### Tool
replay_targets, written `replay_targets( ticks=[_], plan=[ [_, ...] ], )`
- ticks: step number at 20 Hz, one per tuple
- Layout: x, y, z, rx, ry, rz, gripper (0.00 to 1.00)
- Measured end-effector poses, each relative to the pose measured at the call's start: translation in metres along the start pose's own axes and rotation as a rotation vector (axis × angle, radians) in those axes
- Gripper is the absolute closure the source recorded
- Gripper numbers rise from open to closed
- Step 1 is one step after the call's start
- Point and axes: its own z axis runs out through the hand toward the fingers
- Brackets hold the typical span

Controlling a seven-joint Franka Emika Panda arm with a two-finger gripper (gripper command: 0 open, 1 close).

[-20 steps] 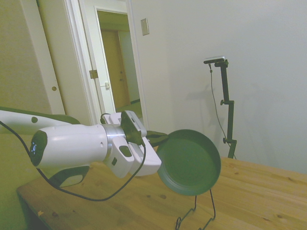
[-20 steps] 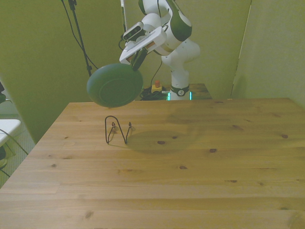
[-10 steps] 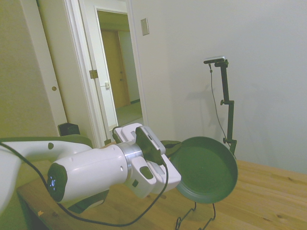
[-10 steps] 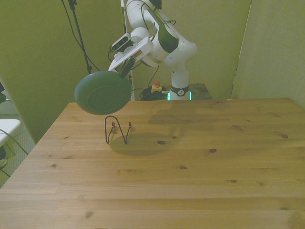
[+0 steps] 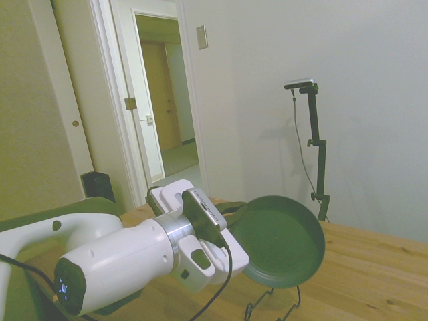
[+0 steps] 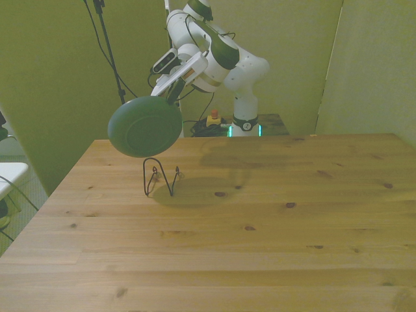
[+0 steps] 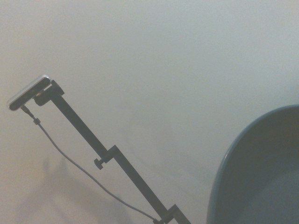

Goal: Load the plate

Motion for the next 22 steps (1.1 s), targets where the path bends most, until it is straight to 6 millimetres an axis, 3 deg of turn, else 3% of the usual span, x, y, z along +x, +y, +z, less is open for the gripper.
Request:
replay_targets(
  ticks=[14,22],
  plan=[
    [0.028,0.034,-0.009,0.123,0.052,0.035,1.0],
    [0.02,0.05,-0.004,0.13,0.11,0.066,1.0]
  ],
)
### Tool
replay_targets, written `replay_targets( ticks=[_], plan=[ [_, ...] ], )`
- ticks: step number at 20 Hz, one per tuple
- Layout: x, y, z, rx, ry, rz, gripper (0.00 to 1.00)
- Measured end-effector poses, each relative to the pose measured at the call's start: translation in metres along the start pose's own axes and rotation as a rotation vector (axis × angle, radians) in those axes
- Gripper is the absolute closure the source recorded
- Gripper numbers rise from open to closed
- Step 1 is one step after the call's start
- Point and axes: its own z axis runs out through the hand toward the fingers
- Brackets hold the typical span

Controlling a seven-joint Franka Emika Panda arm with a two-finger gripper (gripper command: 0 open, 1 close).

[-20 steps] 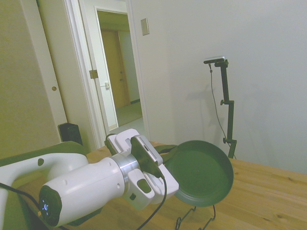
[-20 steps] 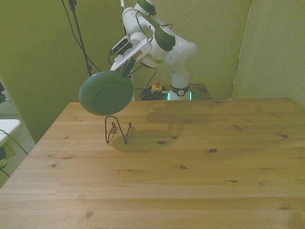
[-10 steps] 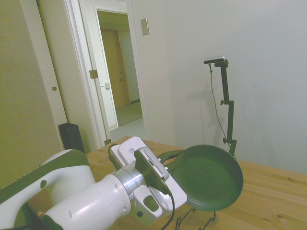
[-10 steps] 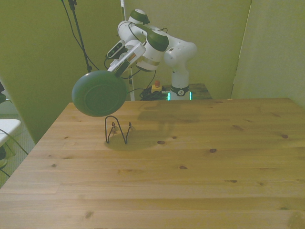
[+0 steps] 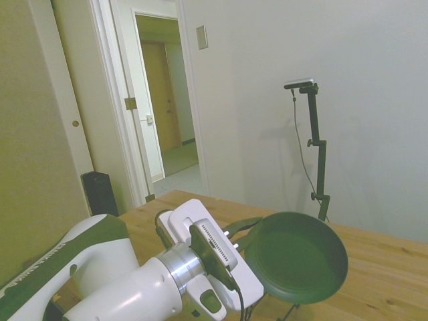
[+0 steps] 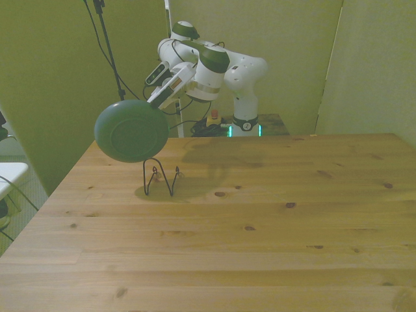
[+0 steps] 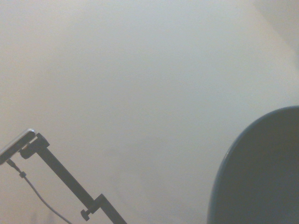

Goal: Load the plate

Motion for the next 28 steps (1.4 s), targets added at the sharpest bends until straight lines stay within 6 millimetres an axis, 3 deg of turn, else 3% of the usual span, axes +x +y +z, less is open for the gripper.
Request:
replay_targets(
  ticks=[9,18,19,28],
  plan=[
    [-0.052,0.02,0.016,-0.007,-0.008,0.006,1.0],
    [-0.051,0.036,0.017,-0.02,-0.011,-0.012,1.0],
    [-0.051,0.036,0.016,-0.021,-0.01,-0.012,0.0],
    [-0.042,0.036,0.014,-0.022,0.004,-0.014,0.0]
  ],
)
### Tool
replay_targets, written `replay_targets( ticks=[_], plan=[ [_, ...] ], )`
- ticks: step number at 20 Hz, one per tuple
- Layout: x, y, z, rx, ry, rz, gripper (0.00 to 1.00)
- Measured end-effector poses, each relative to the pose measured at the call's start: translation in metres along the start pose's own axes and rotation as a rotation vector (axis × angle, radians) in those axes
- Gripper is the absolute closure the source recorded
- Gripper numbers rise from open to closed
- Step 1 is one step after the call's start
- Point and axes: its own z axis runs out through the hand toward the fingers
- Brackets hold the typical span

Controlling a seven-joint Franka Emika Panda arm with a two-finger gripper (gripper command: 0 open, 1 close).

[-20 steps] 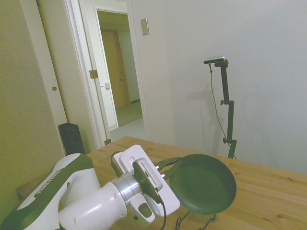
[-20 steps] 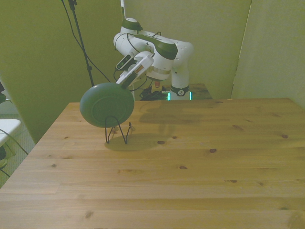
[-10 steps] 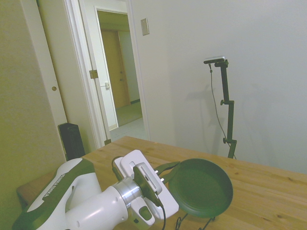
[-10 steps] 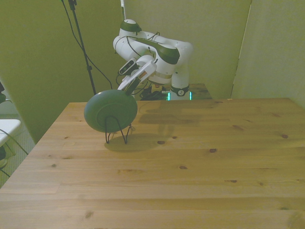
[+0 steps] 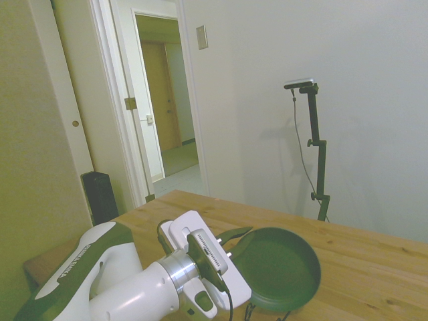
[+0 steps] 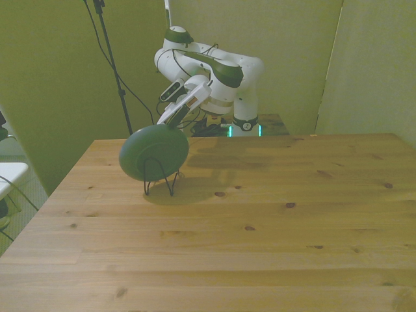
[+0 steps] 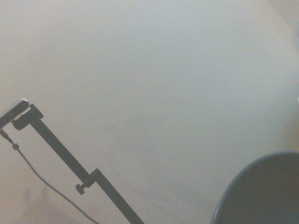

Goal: Load the plate

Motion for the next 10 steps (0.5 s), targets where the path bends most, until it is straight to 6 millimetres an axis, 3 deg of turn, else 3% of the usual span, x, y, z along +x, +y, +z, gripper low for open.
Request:
replay_targets(
  ticks=[10],
  plan=[
    [0.0098,-0.0056,-0.0023,0.005,-0.008,-0.008,0.0]
  ],
)
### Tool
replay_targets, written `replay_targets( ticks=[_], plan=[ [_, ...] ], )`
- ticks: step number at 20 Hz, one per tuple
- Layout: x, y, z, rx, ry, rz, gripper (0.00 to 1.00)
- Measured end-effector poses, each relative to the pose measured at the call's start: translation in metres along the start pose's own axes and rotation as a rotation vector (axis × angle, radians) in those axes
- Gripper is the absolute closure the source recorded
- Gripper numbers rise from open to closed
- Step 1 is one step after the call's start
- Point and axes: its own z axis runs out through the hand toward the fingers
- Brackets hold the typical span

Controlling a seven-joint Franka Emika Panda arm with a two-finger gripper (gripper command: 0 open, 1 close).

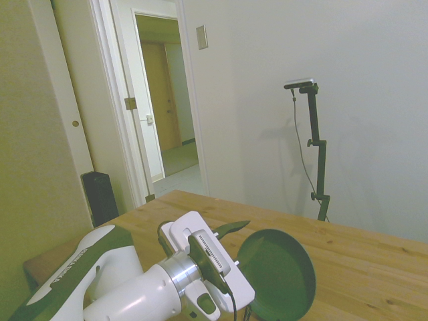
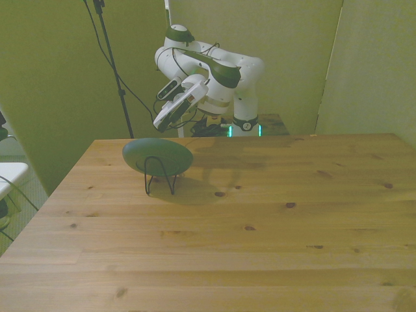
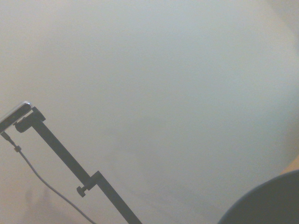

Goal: Load the plate

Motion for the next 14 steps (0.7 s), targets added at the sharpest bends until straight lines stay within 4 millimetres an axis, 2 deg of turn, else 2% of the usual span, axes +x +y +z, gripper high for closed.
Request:
replay_targets(
  ticks=[3,6,9,11,14],
  plan=[
    [0.003,-0.023,0.001,-0.047,-0.009,0.017,0.0],
    [0.006,-0.069,-0.004,-0.109,-0.027,0.016,0.0],
    [0.008,-0.103,-0.019,-0.212,-0.044,-0.025,0.0],
    [0.004,-0.118,-0.03,-0.278,-0.058,-0.06,0.0],
    [-0.006,-0.124,-0.042,-0.374,-0.089,-0.109,0.0]
  ],
)
